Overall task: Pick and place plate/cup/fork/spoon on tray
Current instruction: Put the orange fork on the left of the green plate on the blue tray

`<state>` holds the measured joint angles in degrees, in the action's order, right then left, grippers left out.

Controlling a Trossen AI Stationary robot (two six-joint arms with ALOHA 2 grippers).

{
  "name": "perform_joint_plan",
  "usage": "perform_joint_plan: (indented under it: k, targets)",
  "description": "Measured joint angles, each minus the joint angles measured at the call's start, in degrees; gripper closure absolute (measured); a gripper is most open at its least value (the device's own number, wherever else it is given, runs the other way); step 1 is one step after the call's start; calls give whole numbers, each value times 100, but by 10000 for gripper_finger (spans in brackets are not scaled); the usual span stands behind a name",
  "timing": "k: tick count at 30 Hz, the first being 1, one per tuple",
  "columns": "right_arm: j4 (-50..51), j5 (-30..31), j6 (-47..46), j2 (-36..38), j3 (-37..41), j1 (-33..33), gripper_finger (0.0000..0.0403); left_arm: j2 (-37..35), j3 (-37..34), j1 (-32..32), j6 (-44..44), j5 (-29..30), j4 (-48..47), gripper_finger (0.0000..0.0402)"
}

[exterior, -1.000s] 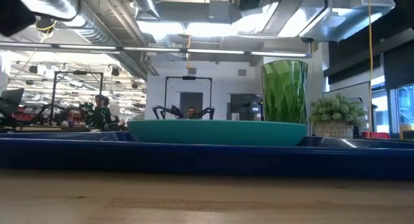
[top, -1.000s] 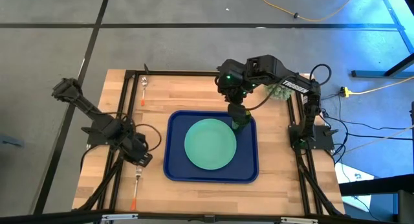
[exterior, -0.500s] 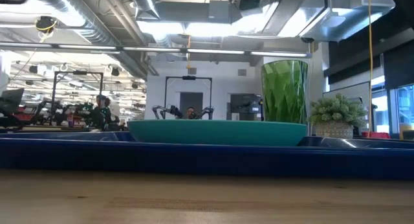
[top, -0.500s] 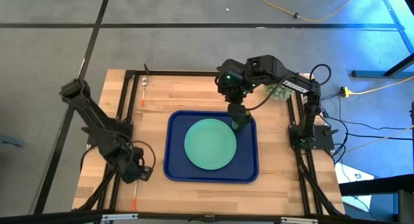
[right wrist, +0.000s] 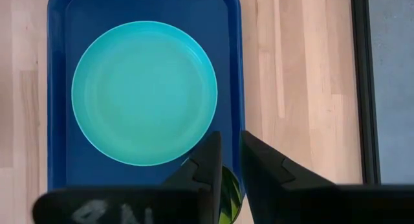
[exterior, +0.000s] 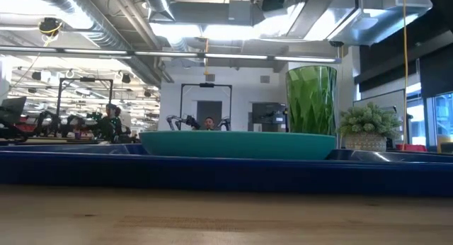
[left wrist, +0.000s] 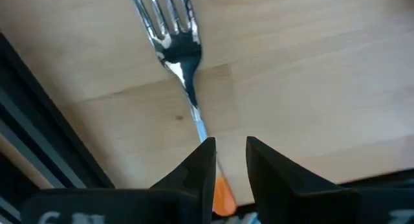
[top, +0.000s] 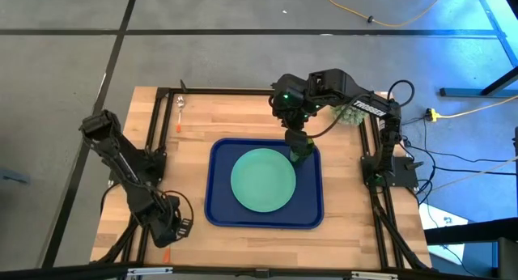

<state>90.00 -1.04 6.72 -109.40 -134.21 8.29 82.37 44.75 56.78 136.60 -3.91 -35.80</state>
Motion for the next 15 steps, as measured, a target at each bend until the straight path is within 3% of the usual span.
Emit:
perform_joint_plan:
  k: [15]
  targets:
    - [2, -2, -22, 0, 0, -1, 346, 472, 2, 124, 86, 63, -84, 323]
